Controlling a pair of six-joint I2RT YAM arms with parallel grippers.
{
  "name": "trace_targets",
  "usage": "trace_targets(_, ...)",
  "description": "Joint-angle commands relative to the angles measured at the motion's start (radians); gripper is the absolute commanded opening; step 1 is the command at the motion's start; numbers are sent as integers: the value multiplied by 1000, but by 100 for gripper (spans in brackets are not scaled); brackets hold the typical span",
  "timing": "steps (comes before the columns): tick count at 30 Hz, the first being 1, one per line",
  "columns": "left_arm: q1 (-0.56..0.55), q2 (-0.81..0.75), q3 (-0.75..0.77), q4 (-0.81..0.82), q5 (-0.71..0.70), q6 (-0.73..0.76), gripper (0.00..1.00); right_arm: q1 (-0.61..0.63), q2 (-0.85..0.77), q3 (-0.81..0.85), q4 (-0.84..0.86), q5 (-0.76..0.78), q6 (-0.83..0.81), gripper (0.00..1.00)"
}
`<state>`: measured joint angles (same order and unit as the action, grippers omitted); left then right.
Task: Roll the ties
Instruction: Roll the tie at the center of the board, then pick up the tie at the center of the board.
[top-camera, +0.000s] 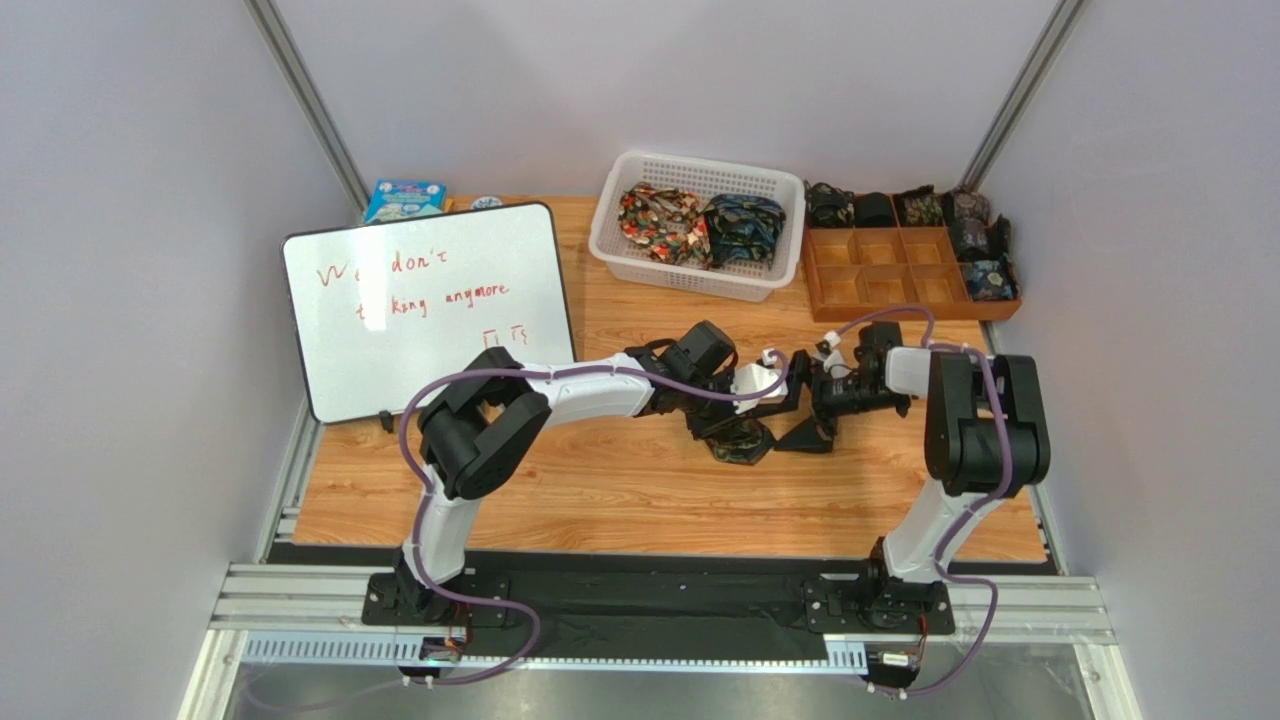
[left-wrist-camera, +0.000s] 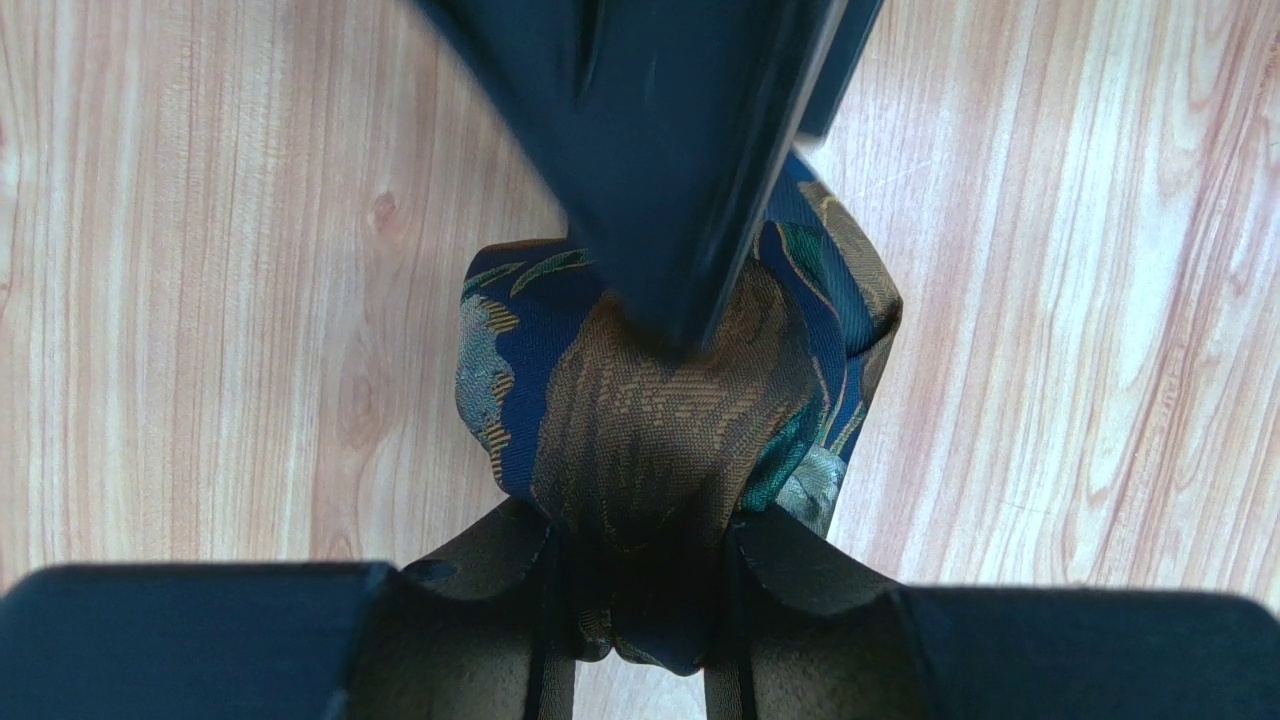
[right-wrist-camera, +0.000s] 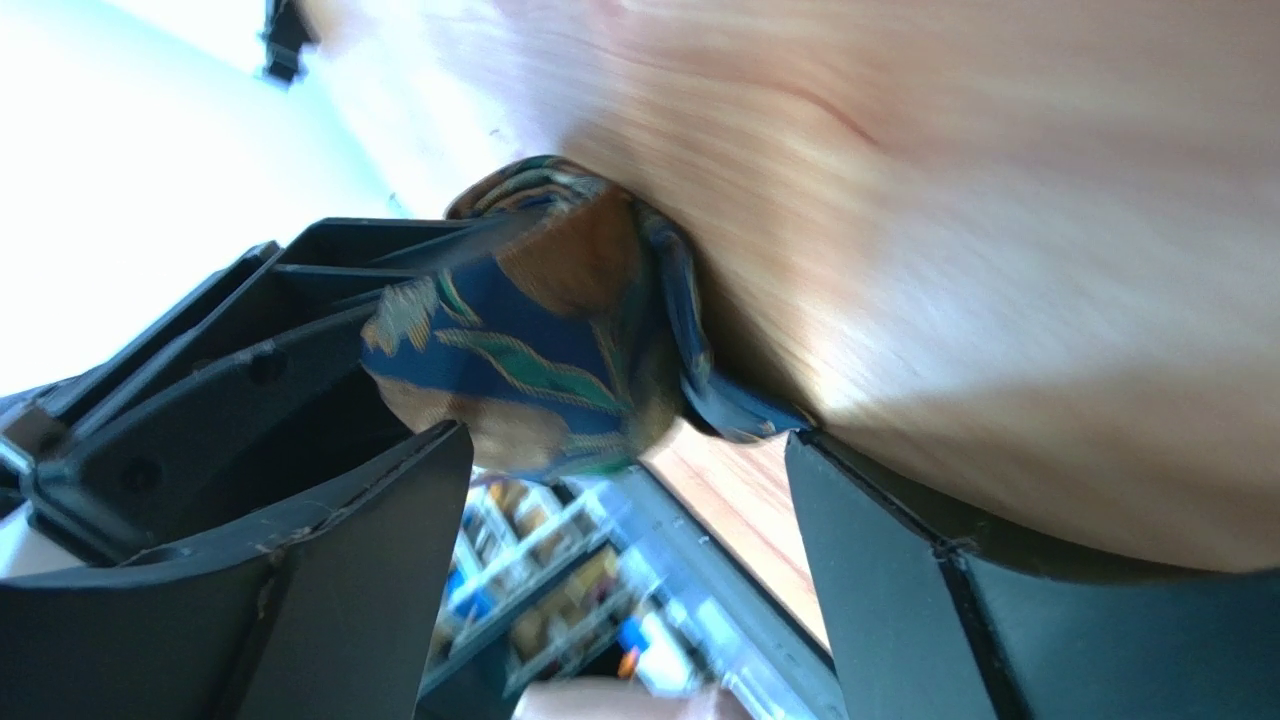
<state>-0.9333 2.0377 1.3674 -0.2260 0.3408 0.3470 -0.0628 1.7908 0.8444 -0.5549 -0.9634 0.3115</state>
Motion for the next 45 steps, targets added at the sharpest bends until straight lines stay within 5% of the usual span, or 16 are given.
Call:
trace_targets(1,-18,16,-47,-88,4,15,0,-60,-103,-65,118,218,12,88)
trace_targets(9,-18,26,-31,-98,7,14,0,18,-48,-93,130,270,17,88)
trace_targets(15,-18,26,-28,-104,9,15,0,29,41,-99,268,131,95,84)
trace_targets(25,-18,36,-27,-104,15,10,0,31,-142,-160,363,26,144,81)
trace_targets(34,-18,38,-22,-113,44,18,0,58,-136,-182,472,31,202,82)
trace_targets(45,-18,44,-18,-115,56,10,0,86,-136,-157,423,31,178,31)
